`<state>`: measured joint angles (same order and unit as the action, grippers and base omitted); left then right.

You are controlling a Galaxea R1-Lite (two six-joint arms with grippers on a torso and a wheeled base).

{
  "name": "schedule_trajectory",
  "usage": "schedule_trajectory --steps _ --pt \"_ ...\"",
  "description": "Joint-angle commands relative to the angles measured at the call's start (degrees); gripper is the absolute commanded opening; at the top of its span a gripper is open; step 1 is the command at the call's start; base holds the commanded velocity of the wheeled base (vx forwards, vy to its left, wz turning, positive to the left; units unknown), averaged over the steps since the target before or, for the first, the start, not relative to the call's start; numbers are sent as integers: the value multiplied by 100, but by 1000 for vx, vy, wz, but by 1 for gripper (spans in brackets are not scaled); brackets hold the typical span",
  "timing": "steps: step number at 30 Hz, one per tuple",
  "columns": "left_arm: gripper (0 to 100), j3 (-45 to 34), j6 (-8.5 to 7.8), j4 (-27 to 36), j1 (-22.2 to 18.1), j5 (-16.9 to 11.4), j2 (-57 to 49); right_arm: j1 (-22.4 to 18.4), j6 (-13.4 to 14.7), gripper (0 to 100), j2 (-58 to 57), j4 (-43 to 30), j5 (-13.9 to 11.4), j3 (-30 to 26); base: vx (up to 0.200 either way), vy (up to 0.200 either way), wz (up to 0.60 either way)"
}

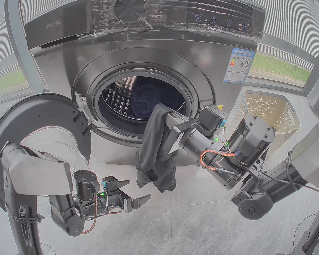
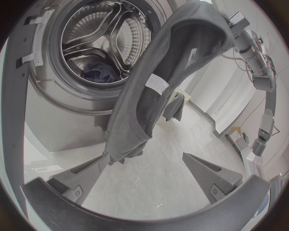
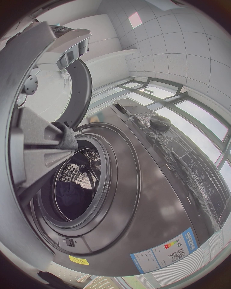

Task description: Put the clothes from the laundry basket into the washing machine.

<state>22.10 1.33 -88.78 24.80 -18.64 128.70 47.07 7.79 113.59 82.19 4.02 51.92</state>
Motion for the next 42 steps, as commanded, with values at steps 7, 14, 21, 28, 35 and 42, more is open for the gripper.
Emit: schedule_trajectory --steps 7,14,21,28,35,42 --pt "100 971 -1 1 8 53 920 48 3 0 84 -1 2 134 0 0 0" --pt "100 1666 -1 10 -71 343 1377 110 3 0 84 16 11 108 0 0 0" --pt "100 2299 17 19 -71 528 1641 136 3 0 58 16 11 90 0 0 0" --pt "0 2501 17 19 -98 669 1668 136 12 0 40 60 11 -6 0 0 0" --pt "0 2554 8 1 -238 721 1588 118 12 0 -30 69 11 -147 0 0 0" --pt "0 2079 17 -16 -291 721 1035 31 12 0 -118 69 11 -340 0 0 0"
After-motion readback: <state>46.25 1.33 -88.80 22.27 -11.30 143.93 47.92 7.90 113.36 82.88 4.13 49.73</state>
